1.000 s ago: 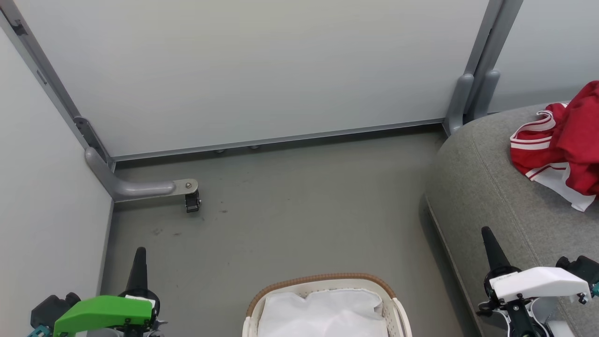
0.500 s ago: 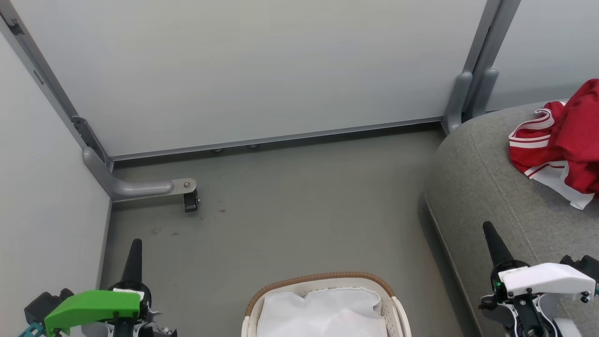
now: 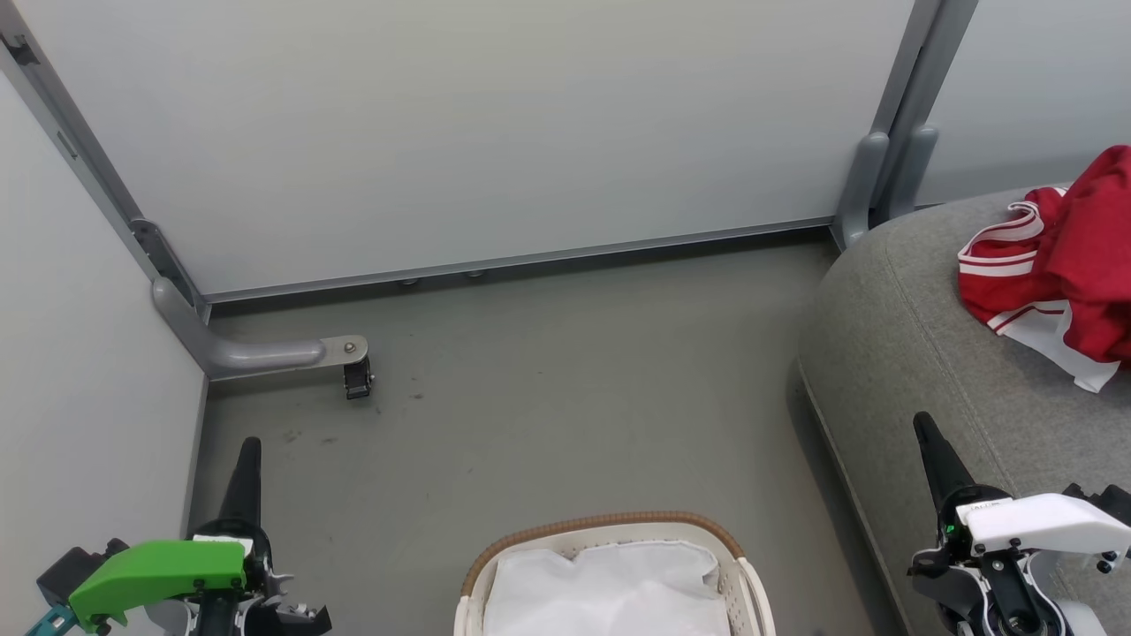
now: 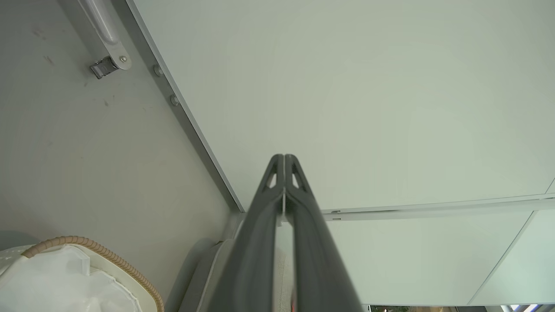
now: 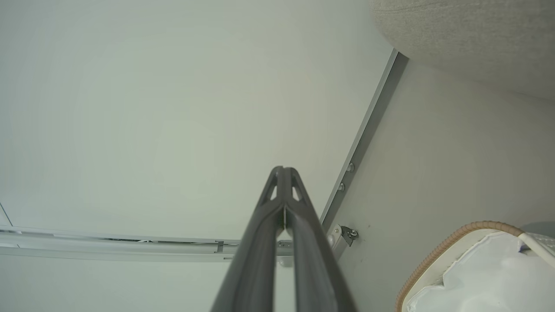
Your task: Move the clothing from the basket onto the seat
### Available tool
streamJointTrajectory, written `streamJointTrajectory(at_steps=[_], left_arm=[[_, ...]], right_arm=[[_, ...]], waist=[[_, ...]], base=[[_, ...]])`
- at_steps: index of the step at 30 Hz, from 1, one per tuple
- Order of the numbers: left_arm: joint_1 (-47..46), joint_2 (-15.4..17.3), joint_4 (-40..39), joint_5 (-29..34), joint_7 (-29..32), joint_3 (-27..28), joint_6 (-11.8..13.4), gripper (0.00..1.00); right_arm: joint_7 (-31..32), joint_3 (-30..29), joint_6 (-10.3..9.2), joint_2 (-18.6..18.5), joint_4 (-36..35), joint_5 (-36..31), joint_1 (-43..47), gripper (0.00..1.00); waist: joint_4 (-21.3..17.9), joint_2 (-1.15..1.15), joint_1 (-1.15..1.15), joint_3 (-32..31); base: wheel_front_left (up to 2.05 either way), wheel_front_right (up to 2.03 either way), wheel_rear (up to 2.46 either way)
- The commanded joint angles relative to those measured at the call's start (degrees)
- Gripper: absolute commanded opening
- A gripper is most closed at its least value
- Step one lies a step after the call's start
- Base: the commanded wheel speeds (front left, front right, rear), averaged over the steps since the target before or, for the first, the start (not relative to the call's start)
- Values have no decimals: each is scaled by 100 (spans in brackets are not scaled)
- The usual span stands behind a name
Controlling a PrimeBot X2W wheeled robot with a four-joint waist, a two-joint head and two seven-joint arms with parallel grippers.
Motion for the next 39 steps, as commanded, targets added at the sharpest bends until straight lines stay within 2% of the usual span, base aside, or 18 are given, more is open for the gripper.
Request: streamJointTrajectory(at_steps=[1, 27, 39], left_arm=[[-137, 16, -48, -117, 41, 38, -37, 0], [-260, 19, -93, -993, 311, 211, -103, 0], [-246, 19, -89, -992, 320, 209, -103, 0]], right_arm=[[35, -30, -3, -34, -59, 128, -95, 0], [320, -115, -2, -44, -153, 1178, -108, 0], [314, -112, -2, -43, -151, 1182, -105, 0]], waist=[[-3, 0, 0, 2], [-53, 0, 0, 41], [-55, 0, 0, 42]], base=[[0, 0, 0], [0, 0, 0], [0, 0, 0]])
